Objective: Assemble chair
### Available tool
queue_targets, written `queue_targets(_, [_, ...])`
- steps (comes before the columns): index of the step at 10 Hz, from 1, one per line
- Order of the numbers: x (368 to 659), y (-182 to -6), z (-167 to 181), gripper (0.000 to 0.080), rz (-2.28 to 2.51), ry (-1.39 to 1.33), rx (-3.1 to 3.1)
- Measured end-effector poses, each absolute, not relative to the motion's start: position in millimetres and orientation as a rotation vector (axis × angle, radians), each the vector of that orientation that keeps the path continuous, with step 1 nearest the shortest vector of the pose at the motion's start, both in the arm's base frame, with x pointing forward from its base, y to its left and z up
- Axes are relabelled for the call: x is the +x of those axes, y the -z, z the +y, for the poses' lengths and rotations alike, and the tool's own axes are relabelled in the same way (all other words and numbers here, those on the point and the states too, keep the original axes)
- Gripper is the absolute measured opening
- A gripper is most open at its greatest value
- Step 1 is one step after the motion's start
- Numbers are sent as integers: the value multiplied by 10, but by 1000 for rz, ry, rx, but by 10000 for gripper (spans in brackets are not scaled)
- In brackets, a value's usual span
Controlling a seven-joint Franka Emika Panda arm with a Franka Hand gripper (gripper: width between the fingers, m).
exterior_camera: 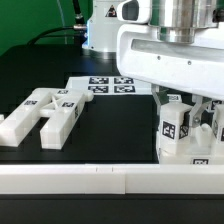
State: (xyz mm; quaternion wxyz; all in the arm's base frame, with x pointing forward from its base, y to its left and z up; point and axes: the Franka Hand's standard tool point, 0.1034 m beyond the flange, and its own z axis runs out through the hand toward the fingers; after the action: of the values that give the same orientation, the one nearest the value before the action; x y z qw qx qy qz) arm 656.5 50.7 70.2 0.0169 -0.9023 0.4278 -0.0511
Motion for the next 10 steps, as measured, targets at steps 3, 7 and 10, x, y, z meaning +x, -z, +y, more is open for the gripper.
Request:
queue_targets(3, [6566, -701, 506, 367, 1475, 151, -2719])
queue_targets(7, [6566, -700, 499, 615, 1272, 157, -2828])
queue_targets(10, [6566, -699, 511, 648, 912, 165, -2978])
